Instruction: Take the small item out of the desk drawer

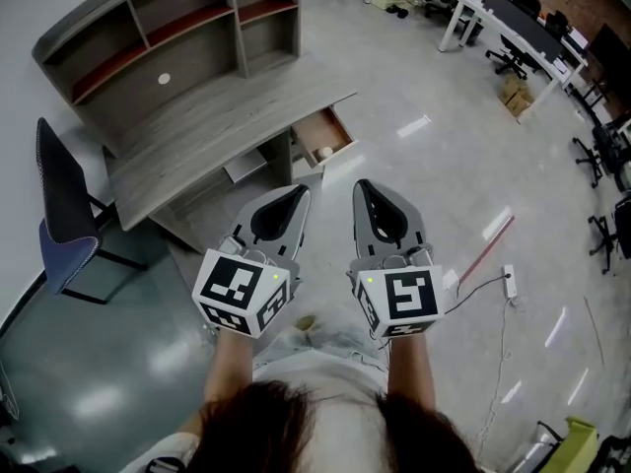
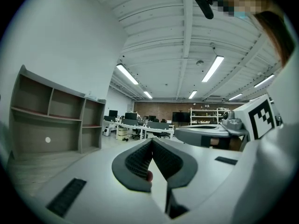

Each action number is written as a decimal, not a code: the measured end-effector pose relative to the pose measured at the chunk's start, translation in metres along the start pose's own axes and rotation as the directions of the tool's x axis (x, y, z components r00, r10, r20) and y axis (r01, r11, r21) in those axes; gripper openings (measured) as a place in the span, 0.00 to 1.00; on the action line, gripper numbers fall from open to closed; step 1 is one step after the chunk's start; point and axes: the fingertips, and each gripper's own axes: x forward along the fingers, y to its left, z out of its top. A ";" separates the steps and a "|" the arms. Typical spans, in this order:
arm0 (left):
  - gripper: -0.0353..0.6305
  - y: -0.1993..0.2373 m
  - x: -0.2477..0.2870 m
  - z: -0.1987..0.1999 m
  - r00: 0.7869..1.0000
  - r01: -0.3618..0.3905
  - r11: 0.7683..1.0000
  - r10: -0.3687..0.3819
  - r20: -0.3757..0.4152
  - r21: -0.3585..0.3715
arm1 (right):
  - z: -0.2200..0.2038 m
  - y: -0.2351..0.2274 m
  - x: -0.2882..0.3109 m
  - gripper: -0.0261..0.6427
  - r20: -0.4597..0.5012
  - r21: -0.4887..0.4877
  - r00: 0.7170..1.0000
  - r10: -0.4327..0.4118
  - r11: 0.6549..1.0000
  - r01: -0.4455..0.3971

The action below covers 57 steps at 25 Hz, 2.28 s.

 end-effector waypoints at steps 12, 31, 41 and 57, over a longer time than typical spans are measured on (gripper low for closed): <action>0.08 0.029 0.051 -0.002 1.000 -0.005 1.000 0.005 -0.014 -0.004 | -0.011 -0.034 0.047 0.08 -0.002 0.015 1.000 0.002 1.000 -0.002; 0.08 0.088 0.187 0.001 0.998 -0.054 0.999 0.054 -0.037 0.006 | -0.041 -0.118 0.157 0.08 -0.029 0.013 0.997 0.070 0.998 -0.069; 0.08 0.098 0.227 -0.006 0.996 -0.084 0.996 0.084 -0.042 -0.004 | -0.062 -0.147 0.191 0.08 -0.046 -0.003 0.993 0.111 0.994 -0.111; 0.08 0.124 0.243 -0.030 0.981 -0.177 0.984 0.175 -0.083 -0.015 | -0.105 -0.158 0.228 0.08 -0.098 0.054 0.980 0.172 0.984 -0.167</action>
